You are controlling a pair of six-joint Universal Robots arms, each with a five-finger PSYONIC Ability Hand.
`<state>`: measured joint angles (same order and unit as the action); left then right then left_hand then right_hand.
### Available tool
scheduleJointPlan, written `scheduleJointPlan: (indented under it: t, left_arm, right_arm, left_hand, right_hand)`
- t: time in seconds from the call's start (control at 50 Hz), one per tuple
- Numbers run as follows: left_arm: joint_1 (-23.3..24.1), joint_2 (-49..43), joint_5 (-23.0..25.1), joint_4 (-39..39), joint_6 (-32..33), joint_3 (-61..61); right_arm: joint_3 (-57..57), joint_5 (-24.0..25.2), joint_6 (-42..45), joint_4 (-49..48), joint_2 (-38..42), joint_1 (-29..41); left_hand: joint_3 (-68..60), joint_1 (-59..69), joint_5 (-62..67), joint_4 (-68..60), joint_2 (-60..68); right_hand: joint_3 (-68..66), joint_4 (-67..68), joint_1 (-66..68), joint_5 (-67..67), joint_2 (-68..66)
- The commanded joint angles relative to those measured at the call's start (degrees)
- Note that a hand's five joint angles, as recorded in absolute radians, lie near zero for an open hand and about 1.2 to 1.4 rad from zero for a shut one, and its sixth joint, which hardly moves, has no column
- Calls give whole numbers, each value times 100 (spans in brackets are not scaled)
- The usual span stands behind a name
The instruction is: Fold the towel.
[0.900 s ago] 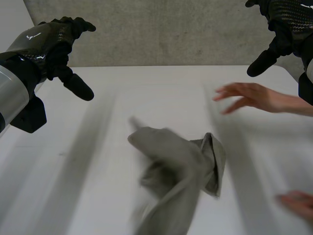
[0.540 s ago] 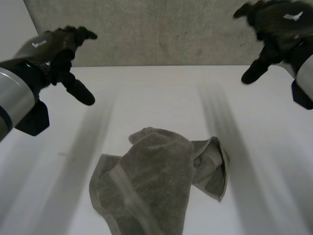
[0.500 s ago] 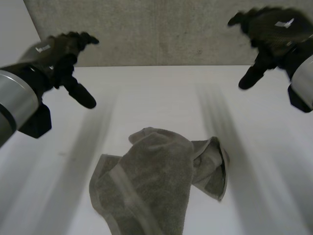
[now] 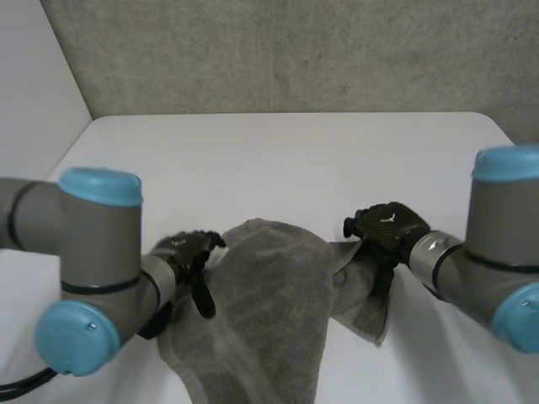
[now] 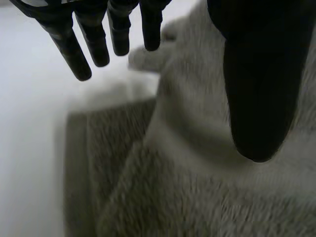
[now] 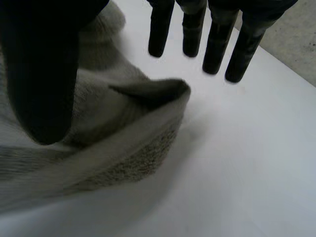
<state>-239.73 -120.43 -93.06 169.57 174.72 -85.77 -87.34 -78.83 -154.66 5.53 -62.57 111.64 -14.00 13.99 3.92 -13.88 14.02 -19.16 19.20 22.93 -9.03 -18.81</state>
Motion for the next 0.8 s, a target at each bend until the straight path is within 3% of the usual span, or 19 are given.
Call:
scheduleJointPlan:
  t: [0.02,0.04,0.06,0.08,0.1,0.14,0.34,0.4,0.48,0.66,0.76,0.8]
  left_arm:
    - [14,-227,-134,304,9,-45]
    - [23,-210,-143,313,9,-36]
    - [23,-209,-143,313,9,-36]
    - [32,-183,-143,348,18,-36]
    - [66,-166,-143,374,36,-19]
    - [102,-148,-160,383,36,25]
    - [172,450,-573,999,106,1256]
    - [15,791,-880,1489,343,2027]
    - [-197,1065,-969,1719,458,2108]
    - [-162,1223,-934,1623,581,649]
    - [32,1083,-767,1675,572,-203]
    - [102,855,-435,1772,554,-510]
  right_arm:
    - [-161,-1,15,-1160,562,-19]
    - [-143,17,6,-1273,623,-19]
    - [-82,-9,14,-1352,684,-19]
    - [-81,-9,15,-1353,685,-19]
    - [-29,-36,23,-1440,720,-19]
    - [76,-53,-20,-1554,703,-19]
    - [1042,-422,-502,-3047,-605,25]
    - [1227,-571,-924,-3434,-852,7]
    - [1272,-625,-1066,-3568,-950,-2]
    - [797,-528,-926,-2337,-862,-19]
    - [394,-160,-785,-1503,-914,-2]
    - [376,-37,-803,-1494,-1019,-2]
  left_hand:
    - [-1926,1927,1934,-1937,1924]
    - [-3325,3326,3333,-3336,3323]
    - [-3339,3340,3347,-3350,3337]
    - [-4688,4689,4696,-4699,4686]
    - [-5967,5968,5975,-5978,5965]
    - [-6594,6595,6602,-6605,6592]
    - [-6600,6601,6608,-6612,6598]
    - [-6600,6601,6608,-6612,6598]
    - [-6600,6601,6608,-6612,6598]
    - [-6600,6601,6608,-6612,6598]
    - [-6600,6601,6608,-6612,6598]
    - [-915,916,923,-926,913]
  right_hand:
    - [-2675,2671,2298,-2688,-2710]
    - [-3908,3903,3530,-3921,-3942]
    - [-4886,4881,4508,-4899,-4920]
    - [-4896,4891,4518,-4909,-4930]
    - [-6072,6068,5695,-6085,-6107]
    - [-6084,6080,5707,-6097,-6119]
    - [-6084,6080,5707,-6097,-6119]
    - [-6084,6080,5707,-6097,-6119]
    - [-6084,6080,5707,-6097,-6119]
    - [-6084,6080,5707,-6097,-6119]
    - [-6084,6080,5707,-6097,-6119]
    - [-6084,6080,5707,-6097,-6119]
